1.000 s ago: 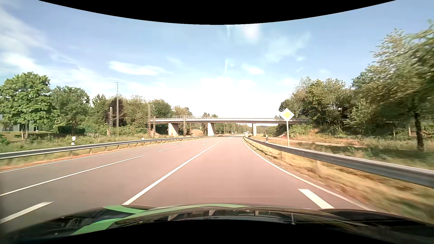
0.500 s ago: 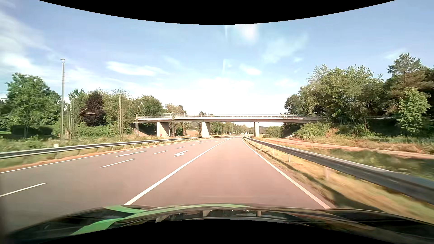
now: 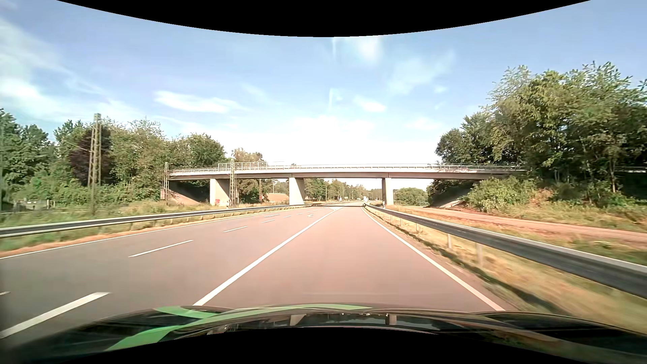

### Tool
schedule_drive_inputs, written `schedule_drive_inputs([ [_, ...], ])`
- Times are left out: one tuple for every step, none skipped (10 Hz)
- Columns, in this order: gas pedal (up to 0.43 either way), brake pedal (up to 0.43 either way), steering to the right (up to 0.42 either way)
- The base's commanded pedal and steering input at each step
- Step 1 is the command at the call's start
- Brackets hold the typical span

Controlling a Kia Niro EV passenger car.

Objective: Follow the waypoints while adhering to traffic rules and regulations

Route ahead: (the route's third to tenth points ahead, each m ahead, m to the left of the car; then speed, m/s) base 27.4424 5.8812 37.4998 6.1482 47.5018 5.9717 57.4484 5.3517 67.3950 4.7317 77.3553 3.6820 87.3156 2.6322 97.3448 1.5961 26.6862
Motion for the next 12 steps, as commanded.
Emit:
schedule_drive_inputs([
  [0.287, 0.0, 0.005],
  [0.299, 0.0, 0.005],
  [0.299, 0.0, 0.005],
  [0.311, 0.0, 0.005],
  [0.311, 0.0, 0.005],
  [0.319, 0.0, 0.005],
  [0.319, 0.0, 0.005],
  [0.319, 0.0, 0.006],
  [0.299, 0.0, 0.006],
  [0.287, 0.0, 0.006],
  [0.268, 0.0, 0.006],
  [0.26, 0.0, 0.006],
])
